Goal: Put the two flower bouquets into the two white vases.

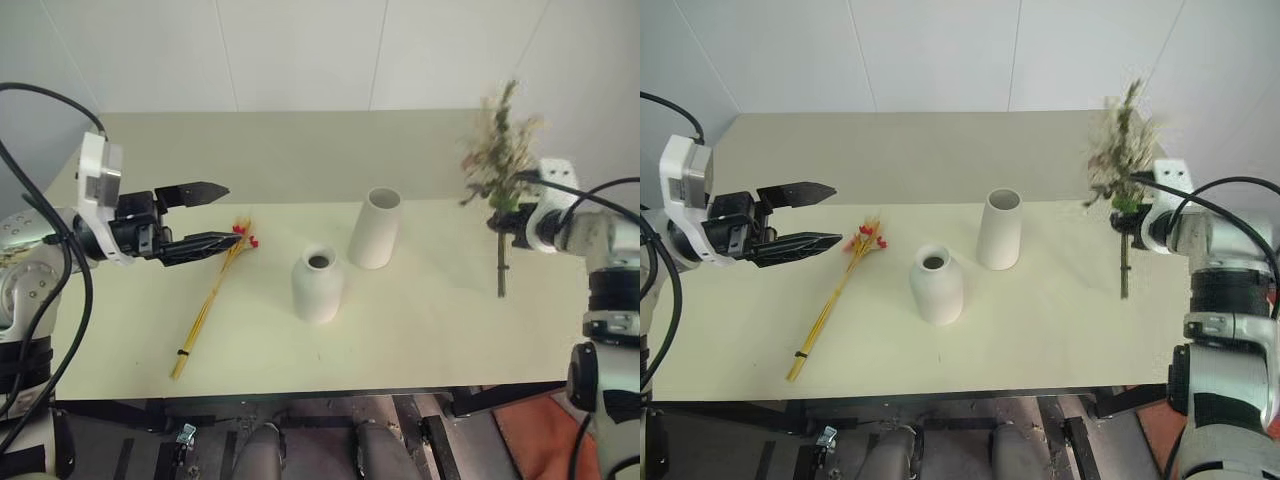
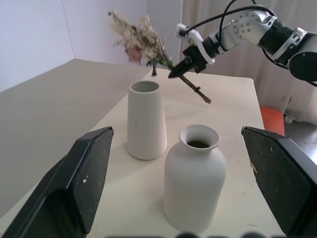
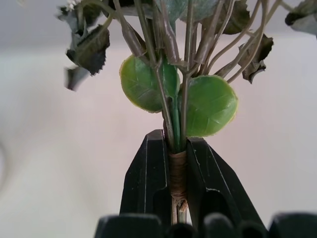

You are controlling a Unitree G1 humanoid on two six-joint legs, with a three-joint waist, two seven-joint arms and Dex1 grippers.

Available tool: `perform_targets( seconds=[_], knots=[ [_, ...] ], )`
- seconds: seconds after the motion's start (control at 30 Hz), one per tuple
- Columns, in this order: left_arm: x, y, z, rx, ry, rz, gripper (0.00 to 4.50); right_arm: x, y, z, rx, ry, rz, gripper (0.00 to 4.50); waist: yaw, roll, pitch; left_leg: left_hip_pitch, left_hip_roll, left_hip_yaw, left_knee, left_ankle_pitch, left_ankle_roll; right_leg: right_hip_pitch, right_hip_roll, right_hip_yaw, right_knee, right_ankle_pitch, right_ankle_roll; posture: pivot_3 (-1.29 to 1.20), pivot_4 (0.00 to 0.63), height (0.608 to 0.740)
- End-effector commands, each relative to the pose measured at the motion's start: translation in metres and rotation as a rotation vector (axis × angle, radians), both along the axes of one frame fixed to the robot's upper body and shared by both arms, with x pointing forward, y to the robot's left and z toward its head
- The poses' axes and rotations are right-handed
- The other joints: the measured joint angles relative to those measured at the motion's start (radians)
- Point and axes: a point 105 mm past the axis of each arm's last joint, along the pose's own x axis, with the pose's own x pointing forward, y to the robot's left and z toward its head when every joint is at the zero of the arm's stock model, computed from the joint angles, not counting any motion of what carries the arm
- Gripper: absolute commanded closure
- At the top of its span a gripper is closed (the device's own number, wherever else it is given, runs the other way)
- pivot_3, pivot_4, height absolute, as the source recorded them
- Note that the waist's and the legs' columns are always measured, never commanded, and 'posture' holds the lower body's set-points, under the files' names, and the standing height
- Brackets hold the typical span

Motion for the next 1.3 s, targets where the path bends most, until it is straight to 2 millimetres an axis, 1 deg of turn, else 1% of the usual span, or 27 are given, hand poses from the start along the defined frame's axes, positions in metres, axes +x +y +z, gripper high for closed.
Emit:
perform_targets(
  seconds=[0.03, 0.1, 0.17, 0.23, 0.27, 0.33, 0.4, 0.47, 0.57, 0.67, 0.8, 0.97, 1.03, 1.1, 1.13, 1.27, 1.3],
  knots=[
    [-0.001, 0.001, 0.013, 0.011, -0.06, 0.005, 0.0, -0.012, 0.02, 0.09, 0.071, -0.44, 0.061, 4.3, -0.005, 0.0, 0.0, 0.0, 0.0, 0.0, 0.0, 0.0, 0.0, 0.0, 0.0, 0.0, 0.0, 0.0, 0.0, 0.0, 0.15, 0.74],
    [-0.001, 0.001, 0.015, 0.013, -0.058, -0.002, 0.0, -0.021, 0.045, 0.12, 0.142, -0.582, 0.167, 4.3, -0.013, 0.0, 0.0, 0.0, 0.0, 0.0, 0.0, 0.0, 0.0, 0.0, 0.001, 0.0, 0.001, 0.0, 0.0, 0.0, 0.15, 0.74],
    [0.001, 0.002, 0.016, 0.02, -0.055, -0.005, 0.0, -0.032, 0.07, 0.145, 0.171, -0.715, 0.276, 4.3, -0.019, 0.001, 0.0, 0.0, 0.001, 0.0, 0.0, 0.0, 0.0, 0.0, 0.001, 0.0, 0.001, 0.0, -0.001, 0.0, 0.15, 0.74],
    [0.001, 0.002, 0.016, 0.031, -0.054, -0.006, 0.0, -0.046, 0.097, 0.159, 0.193, -0.8, 0.423, 4.3, -0.02, 0.001, 0.0, 0.0, 0.001, 0.0, -0.001, 0.0, 0.0, 0.0, 0.001, 0.0, 0.001, 0.001, -0.001, 0.0, 0.15, 0.74],
    [0.001, 0.001, 0.016, 0.033, -0.055, -0.007, 0.0, -0.049, 0.107, 0.162, 0.216, -0.814, 0.471, 4.3, -0.02, 0.001, 0.0, 0.001, 0.001, 0.0, -0.001, 0.0, 0.0, 0.0, 0.001, 0.0, 0.0, 0.001, -0.001, 0.0, 0.15, 0.74],
    [0.002, 0.0, 0.016, 0.033, -0.057, -0.013, 0.0, -0.049, 0.127, 0.158, 0.23, -0.797, 0.533, 4.3, -0.02, 0.0, 0.0, 0.0, 0.001, 0.0, -0.001, 0.0, 0.0, 0.0, 0.0, 0.0, 0.0, 0.001, -0.002, 0.0, 0.15, 0.74],
    [0.002, -0.001, 0.016, 0.033, -0.058, -0.016, 0.0, -0.044, 0.141, 0.146, 0.192, -0.763, 0.552, 4.3, -0.02, 0.0, 0.0, 0.001, 0.001, 0.0, -0.001, 0.0, 0.0, 0.0, 0.0, 0.0, 0.001, 0.001, -0.002, 0.0, 0.15, 0.74],
    [0.001, -0.002, 0.016, 0.036, -0.059, -0.018, 0.0, -0.04, 0.15, 0.137, 0.166, -0.733, 0.566, 4.3, -0.02, 0.0, 0.0, 0.001, 0.001, 0.0, -0.001, 0.0, 0.0, 0.0, 0.0, -0.001, 0.001, 0.001, -0.002, 0.0, 0.15, 0.74],
    [0.0, -0.002, 0.016, 0.037, -0.06, -0.022, 0.0, -0.036, 0.16, 0.129, 0.172, -0.71, 0.591, 4.3, -0.018, 0.001, 0.0, 0.0, 0.0, 0.0, -0.001, 0.0, 0.0, 0.0, 0.0, -0.001, 0.001, 0.001, -0.002, 0.0, 0.15, 0.74],
    [0.0, -0.002, 0.016, 0.039, -0.061, -0.02, 0.0, -0.03, 0.165, 0.123, 0.161, -0.697, 0.597, 4.3, -0.018, 0.001, 0.0, 0.0, 0.0, 0.0, -0.001, 0.0, 0.0, -0.001, 0.0, -0.001, 0.0, 0.001, -0.002, 0.0, 0.15, 0.74],
    [0.0, -0.002, 0.016, 0.036, -0.065, -0.018, 0.0, -0.02, 0.166, 0.113, 0.163, -0.669, 0.584, 4.3, -0.019, 0.001, 0.0, 0.0, 0.0, 0.0, -0.001, 0.0, 0.0, 0.0, 0.0, -0.001, 0.001, 0.001, -0.002, 0.0, 0.15, 0.74],
    [-0.001, -0.001, 0.016, 0.033, -0.07, -0.008, 0.0, -0.015, 0.166, 0.089, 0.138, -0.609, 0.599, 4.3, -0.019, 0.001, 0.0, 0.0, 0.001, 0.0, -0.001, 0.0, 0.0, 0.0, 0.0, -0.001, 0.001, 0.001, -0.002, 0.0, 0.15, 0.74],
    [-0.001, -0.002, 0.016, 0.033, -0.068, -0.006, 0.0, -0.014, 0.168, 0.074, 0.133, -0.578, 0.607, 4.3, -0.019, 0.001, 0.0, 0.0, 0.0, 0.0, -0.001, 0.0, 0.0, 0.0, 0.0, -0.001, 0.0, 0.001, -0.002, 0.0, 0.15, 0.74],
    [-0.002, -0.002, 0.015, 0.032, -0.067, -0.008, 0.0, -0.015, 0.171, 0.065, 0.136, -0.56, 0.613, 3.56, -0.018, 0.001, 0.0, 0.0, 0.0, 0.0, -0.001, 0.0, 0.0, -0.001, 0.0, -0.001, 0.001, 0.001, -0.002, 0.0, 0.15, 0.74],
    [-0.002, -0.002, 0.015, 0.032, -0.066, -0.01, 0.0, -0.016, 0.172, 0.063, 0.14, -0.556, 0.615, 3.27, -0.019, 0.001, 0.0, 0.0, 0.0, 0.0, -0.001, 0.0, 0.0, 0.0, 0.0, -0.001, 0.001, 0.001, -0.002, 0.0, 0.15, 0.74],
    [-0.002, 0.0, 0.015, 0.036, -0.067, 0.003, 0.0, -0.029, 0.173, 0.047, 0.133, -0.536, 0.645, 1.93, -0.018, 0.001, 0.0, 0.0, 0.001, 0.0, -0.001, 0.0, 0.0, -0.001, 0.0, -0.001, 0.001, 0.001, -0.002, 0.0, 0.15, 0.74],
    [-0.001, 0.001, 0.015, 0.038, -0.066, 0.008, 0.0, -0.033, 0.172, 0.042, 0.132, -0.526, 0.648, 1.53, -0.018, 0.001, 0.0, 0.0, 0.001, -0.001, -0.001, 0.0, 0.0, 0.0, 0.0, -0.001, 0.001, 0.001, -0.002, 0.0, 0.15, 0.74]
  ],
)
